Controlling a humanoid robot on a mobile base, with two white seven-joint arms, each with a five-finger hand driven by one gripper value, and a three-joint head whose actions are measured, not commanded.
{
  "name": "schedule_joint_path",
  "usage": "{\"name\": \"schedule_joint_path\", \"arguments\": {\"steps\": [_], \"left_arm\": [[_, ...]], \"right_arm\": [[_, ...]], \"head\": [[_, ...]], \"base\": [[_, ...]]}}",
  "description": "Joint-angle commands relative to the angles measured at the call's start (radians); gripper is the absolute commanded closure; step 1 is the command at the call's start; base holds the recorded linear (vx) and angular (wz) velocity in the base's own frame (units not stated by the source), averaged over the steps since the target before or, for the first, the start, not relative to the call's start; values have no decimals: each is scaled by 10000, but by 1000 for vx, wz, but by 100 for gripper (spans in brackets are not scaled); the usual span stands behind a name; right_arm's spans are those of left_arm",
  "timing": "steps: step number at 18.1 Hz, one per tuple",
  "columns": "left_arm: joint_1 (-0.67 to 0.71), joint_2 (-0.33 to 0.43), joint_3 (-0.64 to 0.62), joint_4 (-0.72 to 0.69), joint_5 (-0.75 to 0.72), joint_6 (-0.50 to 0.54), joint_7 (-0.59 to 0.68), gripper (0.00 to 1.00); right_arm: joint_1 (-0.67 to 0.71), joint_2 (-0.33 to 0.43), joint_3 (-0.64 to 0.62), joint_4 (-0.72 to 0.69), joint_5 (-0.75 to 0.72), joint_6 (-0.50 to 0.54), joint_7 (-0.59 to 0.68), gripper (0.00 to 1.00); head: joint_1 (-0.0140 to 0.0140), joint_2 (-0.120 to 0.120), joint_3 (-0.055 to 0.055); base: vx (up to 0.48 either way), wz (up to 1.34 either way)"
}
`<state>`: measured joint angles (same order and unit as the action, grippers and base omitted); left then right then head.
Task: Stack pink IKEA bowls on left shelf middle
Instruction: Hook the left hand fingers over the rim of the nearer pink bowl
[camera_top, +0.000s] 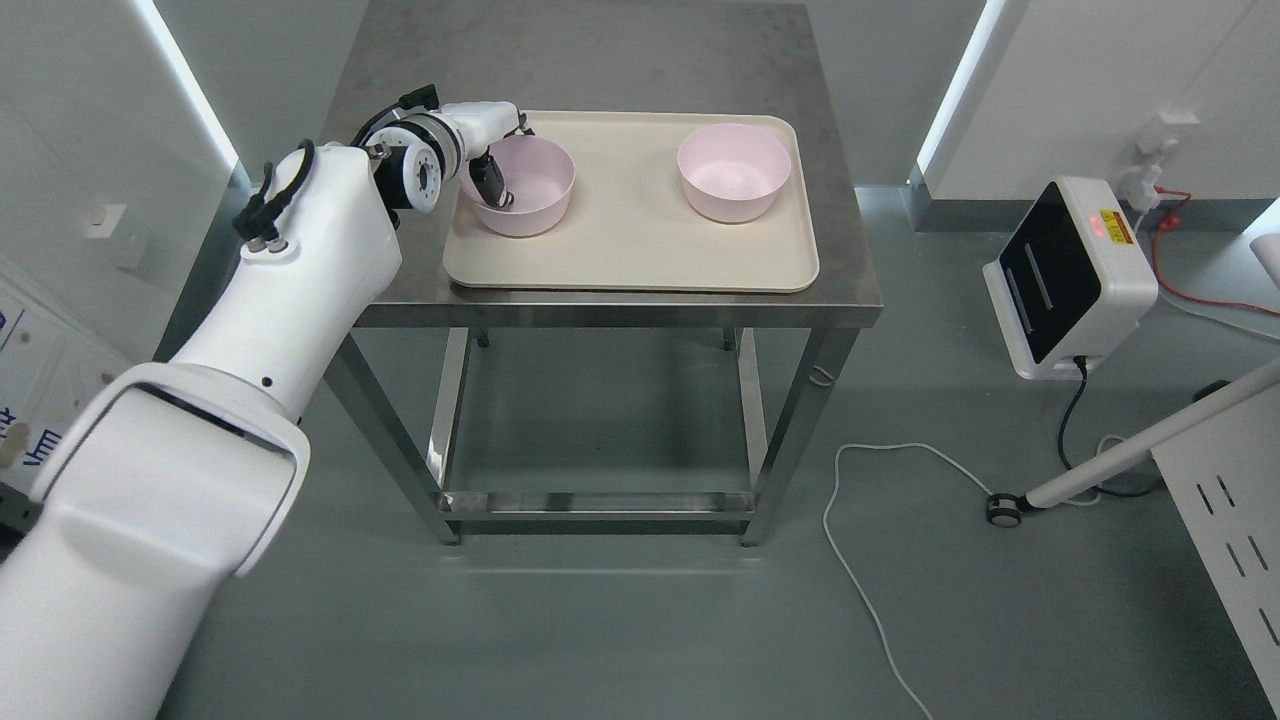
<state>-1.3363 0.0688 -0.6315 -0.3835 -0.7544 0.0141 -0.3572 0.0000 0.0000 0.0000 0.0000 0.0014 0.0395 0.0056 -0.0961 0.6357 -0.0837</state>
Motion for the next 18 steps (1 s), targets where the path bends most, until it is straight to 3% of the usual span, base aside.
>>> {"name": "schedule_joint_path", "arguments": {"steps": [1, 7, 18], "left_arm": [[-167, -181, 25, 230, 12, -49, 13, 53], [-90, -136, 41, 199, 12, -187, 397, 59], [140, -166, 347, 199, 27, -356, 473, 84]], "right_arm": [[291, -175, -108, -337, -14, -42, 5, 0], [291, -175, -107, -337, -30, -42, 5, 0], [291, -175, -108, -337, -14, -42, 5, 0]], "head": [[0, 0, 0], [0, 0, 0], [0, 0, 0]], "base": [[0, 0], [0, 0], [0, 0]]}}
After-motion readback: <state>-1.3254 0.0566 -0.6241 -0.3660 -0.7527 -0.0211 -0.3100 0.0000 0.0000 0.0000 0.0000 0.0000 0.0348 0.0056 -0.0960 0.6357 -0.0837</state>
